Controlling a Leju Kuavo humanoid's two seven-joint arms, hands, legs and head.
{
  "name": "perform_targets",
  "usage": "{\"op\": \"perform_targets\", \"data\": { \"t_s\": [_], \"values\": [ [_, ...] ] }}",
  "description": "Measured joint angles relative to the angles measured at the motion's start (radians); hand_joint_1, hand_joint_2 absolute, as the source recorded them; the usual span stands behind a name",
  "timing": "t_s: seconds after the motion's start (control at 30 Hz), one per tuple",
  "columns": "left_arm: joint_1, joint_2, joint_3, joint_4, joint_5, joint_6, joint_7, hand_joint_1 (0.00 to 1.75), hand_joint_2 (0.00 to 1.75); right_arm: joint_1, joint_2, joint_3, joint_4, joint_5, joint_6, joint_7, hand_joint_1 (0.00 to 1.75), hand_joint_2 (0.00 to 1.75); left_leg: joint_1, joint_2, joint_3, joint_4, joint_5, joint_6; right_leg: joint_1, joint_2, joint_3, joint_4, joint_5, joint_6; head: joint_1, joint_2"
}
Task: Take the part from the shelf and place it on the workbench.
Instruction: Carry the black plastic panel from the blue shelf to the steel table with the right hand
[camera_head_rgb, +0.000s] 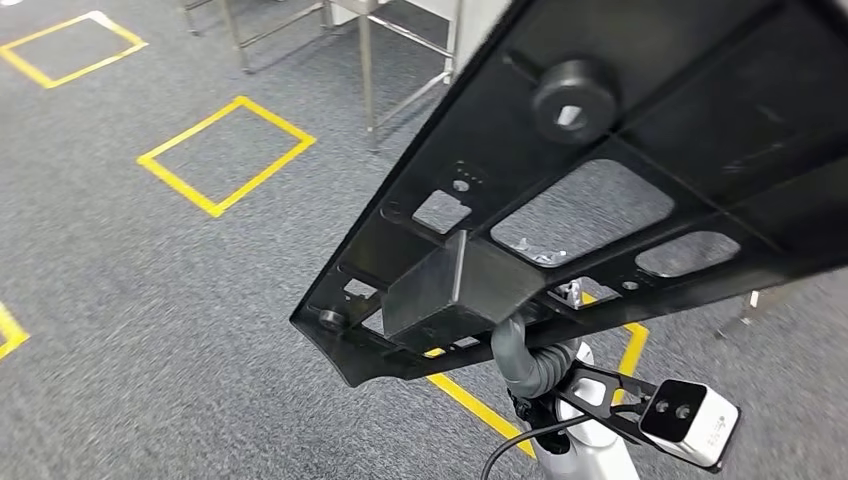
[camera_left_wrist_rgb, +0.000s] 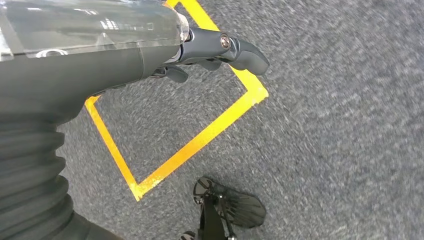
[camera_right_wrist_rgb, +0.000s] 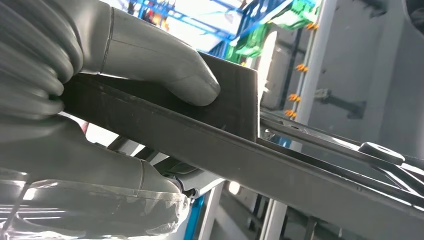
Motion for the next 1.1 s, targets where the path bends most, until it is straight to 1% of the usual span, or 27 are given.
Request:
{"op": "perform_targets", "data": {
  "t_s": [0.03, 0.07, 0.13, 0.17, 0.2, 0.27, 0.3, 0.37, 0.4, 0.43, 0.47, 0.5, 0.53, 0.57, 0.6, 0.63, 0.7, 0.73, 0.77, 0.8, 0.87, 0.93, 0.97, 1.0, 1.03, 1.07, 1.1],
  "values": [
    [-0.001, 0.0, 0.0, 0.0, 0.0, 0.0, 0.0, 0.0, 1.75, 0.0, 0.0, 0.0, 0.002, 0.0, 0.0, 0.001, 1.75, 1.75, 0.0, 0.012, 0.002, 0.0, -0.002, -0.001, 0.0, -0.004, 0.009, -0.02, 0.021, -0.001, 0.0, 0.0],
    [-0.002, -0.001, 0.0, 0.0, 0.0, 0.0, 0.0, 0.0, 1.75, -0.001, 0.0, 0.001, 0.004, 0.0, 0.0, 0.001, 1.75, 1.75, -0.001, 0.023, 0.006, 0.0, -0.005, -0.002, 0.001, -0.013, 0.038, -0.078, 0.056, -0.004, 0.0, 0.0],
    [-0.003, -0.004, 0.0, 0.0, 0.0, 0.0, 0.0, 0.0, 1.75, -0.005, 0.0, 0.004, 0.005, 0.001, 0.0, 0.004, 1.75, 1.75, -0.003, 0.042, 0.016, -0.001, -0.012, -0.009, 0.012, -0.057, 0.112, -0.221, 0.11, -0.018, 0.0, 0.0],
    [-0.003, -0.005, 0.0, 0.0, 0.0, 0.0, 0.0, 0.0, 1.75, -0.007, 0.0, 0.007, 0.005, 0.001, 0.0, 0.006, 1.75, 1.75, -0.005, 0.051, 0.019, -0.001, -0.015, -0.013, 0.018, -0.073, 0.135, -0.266, 0.121, -0.025, 0.0, 0.0],
    [-0.003, -0.006, 0.0, 0.0, 0.0, 0.0, 0.0, 0.0, 1.75, -0.01, 0.0, 0.009, 0.006, 0.001, -0.001, 0.007, 1.75, 1.75, -0.006, 0.06, 0.022, -0.002, -0.018, -0.018, 0.024, -0.081, 0.144, -0.287, 0.121, -0.031, 0.0, 0.0],
    [-0.005, -0.007, 0.0, 0.0, 0.0, 0.0, 0.0, 0.0, 1.75, -0.011, -0.001, 0.013, 0.008, 0.002, -0.003, 0.008, 1.75, 1.75, -0.008, 0.079, 0.029, -0.006, -0.022, -0.028, 0.025, -0.059, 0.144, -0.293, 0.121, -0.041, 0.0, 0.0],
    [-0.007, -0.007, 0.0, 0.0, 0.0, 0.0, 0.0, 0.0, 1.75, -0.011, -0.001, 0.014, 0.009, 0.002, -0.005, 0.008, 1.75, 1.75, -0.008, 0.072, 0.032, -0.003, -0.027, -0.033, 0.021, -0.048, 0.148, -0.299, 0.124, -0.045, 0.0, 0.0],
    [-0.009, -0.008, 0.0, 0.0, 0.0, 0.001, 0.0, 0.0, 1.75, -0.015, -0.001, 0.019, 0.012, 0.003, -0.011, 0.008, 1.75, 1.75, -0.006, 0.025, 0.012, 0.053, -0.062, -0.04, 0.013, -0.026, 0.158, -0.312, 0.13, -0.055, 0.0, 0.0],
    [-0.007, -0.008, 0.0, 0.0, 0.0, 0.001, 0.0, 0.0, 1.75, -0.016, -0.001, 0.022, 0.014, 0.003, -0.013, 0.008, 1.75, 1.75, -0.004, -0.003, -0.015, 0.112, -0.092, -0.043, 0.012, -0.015, 0.16, -0.314, 0.13, -0.057, 0.0, 0.0],
    [-0.004, -0.008, 0.0, 0.0, 0.0, 0.002, 0.001, 0.0, 1.75, -0.017, -0.001, 0.024, 0.017, 0.003, -0.015, 0.008, 1.75, 1.75, -0.004, -0.018, -0.052, 0.183, -0.123, -0.044, 0.012, -0.002, 0.161, -0.314, 0.13, -0.06, 0.0, 0.0],
    [-0.001, -0.008, 0.0, 0.0, 0.0, 0.003, 0.001, 0.0, 1.75, -0.016, -0.001, 0.026, 0.02, 0.003, -0.015, 0.008, 1.75, 1.75, -0.004, -0.024, -0.086, 0.245, -0.143, -0.046, 0.012, 0.012, 0.161, -0.313, 0.129, -0.061, 0.0, 0.0],
    [0.0, -0.008, 0.001, 0.0, 0.0, 0.004, 0.001, 0.0, 1.75, -0.015, -0.001, 0.027, 0.023, 0.003, -0.015, 0.008, 1.75, 1.75, -0.004, -0.026, -0.109, 0.278, -0.144, -0.047, 0.013, 0.027, 0.162, -0.312, 0.128, -0.061, 0.0, 0.0],
    [0.001, -0.008, 0.001, 0.0, 0.0, 0.004, 0.001, 0.0, 1.75, -0.014, -0.002, 0.028, 0.026, 0.003, -0.015, 0.008, 1.75, 1.75, -0.003, -0.027, -0.113, 0.269, -0.123, -0.047, 0.013, 0.042, 0.163, -0.31, 0.127, -0.06, 0.0, 0.0],
    [0.001, -0.007, 0.001, 0.0, 0.0, 0.004, 0.001, 0.0, 1.75, -0.014, -0.002, 0.029, 0.028, 0.003, -0.015, 0.008, 1.75, 1.75, -0.003, -0.031, -0.097, 0.221, -0.084, -0.047, 0.012, 0.056, 0.164, -0.307, 0.125, -0.058, 0.0, 0.0],
    [0.0, -0.007, 0.001, 0.0, 0.0, 0.004, 0.001, 0.0, 1.75, -0.014, -0.002, 0.029, 0.029, 0.003, -0.015, 0.008, 1.75, 1.75, -0.001, -0.045, -0.07, 0.148, -0.042, -0.046, 0.01, 0.07, 0.165, -0.302, 0.122, -0.055, 0.0, 0.0],
    [-0.001, -0.008, 0.001, 0.0, 0.0, 0.005, 0.002, 0.0, 1.75, -0.015, -0.002, 0.03, 0.03, 0.003, -0.015, 0.007, 1.75, 1.75, 0.001, -0.067, -0.042, 0.08, -0.013, -0.044, 0.011, 0.082, 0.164, -0.296, 0.119, -0.05, 0.0, 0.0],
    [-0.001, -0.008, 0.001, 0.0, 0.001, 0.007, 0.005, 0.0, 1.75, -0.017, -0.002, 0.031, 0.033, 0.002, -0.015, 0.007, 1.75, 1.75, 0.003, -0.098, -0.012, 0.011, 0.004, -0.036, 0.01, 0.104, 0.157, -0.288, 0.115, -0.039, 0.0, 0.0],
    [-0.002, -0.008, 0.001, 0.0, 0.001, 0.01, 0.007, 0.0, 1.75, -0.018, -0.002, 0.031, 0.034, 0.001, -0.015, 0.007, 1.75, 1.75, 0.001, -0.099, -0.009, 0.008, 0.0, -0.03, 0.008, 0.114, 0.153, -0.288, 0.116, -0.033, 0.0, 0.0],
    [-0.003, -0.008, 0.001, 0.0, 0.001, 0.012, 0.009, 0.0, 1.75, -0.018, -0.003, 0.031, 0.034, 0.0, -0.015, 0.007, 1.75, 1.75, 0.001, -0.089, -0.008, 0.007, 0.002, -0.023, 0.006, 0.124, 0.151, -0.289, 0.118, -0.027, 0.0, 0.0],
    [-0.005, -0.01, 0.001, 0.0, 0.001, 0.014, 0.01, 0.0, 1.75, -0.018, -0.004, 0.031, 0.035, -0.002, -0.015, 0.006, 1.75, 1.75, 0.002, -0.078, -0.006, 0.003, 0.005, -0.016, 0.006, 0.123, 0.149, -0.287, 0.117, -0.021, 0.0, 0.0],
    [-0.007, -0.011, 0.002, 0.0, 0.002, 0.017, 0.01, 0.0, 1.75, -0.02, -0.006, 0.031, 0.035, -0.005, -0.015, 0.005, 1.75, 1.75, 0.005, -0.056, -0.001, -0.006, 0.009, -0.003, 0.008, 0.081, 0.127, -0.242, 0.089, -0.011, 0.0, 0.0],
    [-0.005, -0.011, 0.003, 0.0, 0.006, 0.018, 0.011, 0.0, 1.75, -0.023, -0.007, 0.032, 0.036, -0.006, -0.016, 0.003, 1.75, 1.75, 0.002, -0.032, 0.002, -0.009, 0.007, 0.004, 0.005, 0.022, 0.064, -0.119, 0.029, -0.001, 0.0, 0.0],
    [-0.003, -0.011, 0.004, 0.0, 0.009, 0.019, 0.012, 0.0, 1.75, -0.023, -0.008, 0.032, 0.037, -0.006, -0.016, 0.003, 1.75, 1.75, 0.0, -0.019, 0.002, -0.009, 0.005, 0.005, 0.002, 0.008, 0.029, -0.053, 0.004, 0.002, 0.0, 0.0],
    [-0.001, -0.011, 0.006, 0.0, 0.011, 0.019, 0.013, 0.0, 1.75, -0.022, -0.009, 0.032, 0.038, -0.006, -0.016, 0.003, 1.75, 1.75, -0.001, -0.006, 0.003, -0.008, 0.003, 0.005, 0.0, 0.001, 0.005, -0.012, -0.003, 0.005, 0.0, 0.0],
    [-0.001, -0.011, 0.008, 0.0, 0.014, 0.019, 0.015, 0.0, 1.75, -0.021, -0.011, 0.032, 0.04, -0.006, -0.016, 0.003, 1.75, 1.75, -0.001, 0.007, 0.006, -0.008, 0.0, 0.005, -0.001, -0.003, 0.002, -0.009, 0.009, 0.005, 0.0, 0.0],
    [-0.002, -0.012, 0.01, 0.0, 0.017, 0.019, 0.017, 0.0, 1.75, -0.021, -0.013, 0.032, 0.041, -0.006, -0.016, 0.003, 1.75, 1.75, -0.002, 0.018, 0.009, -0.008, -0.003, 0.003, -0.001, -0.008, 0.021, -0.05, 0.039, 0.004, 0.0, 0.0],
    [-0.003, -0.012, 0.012, 0.0, 0.018, 0.019, 0.019, 0.0, 1.75, -0.021, -0.014, 0.032, 0.041, -0.006, -0.017, 0.002, 1.75, 1.75, -0.002, 0.029, 0.015, -0.008, -0.007, 0.001, 0.001, -0.019, 0.058, -0.121, 0.077, -0.001, 0.0, 0.0]
  ]
}}
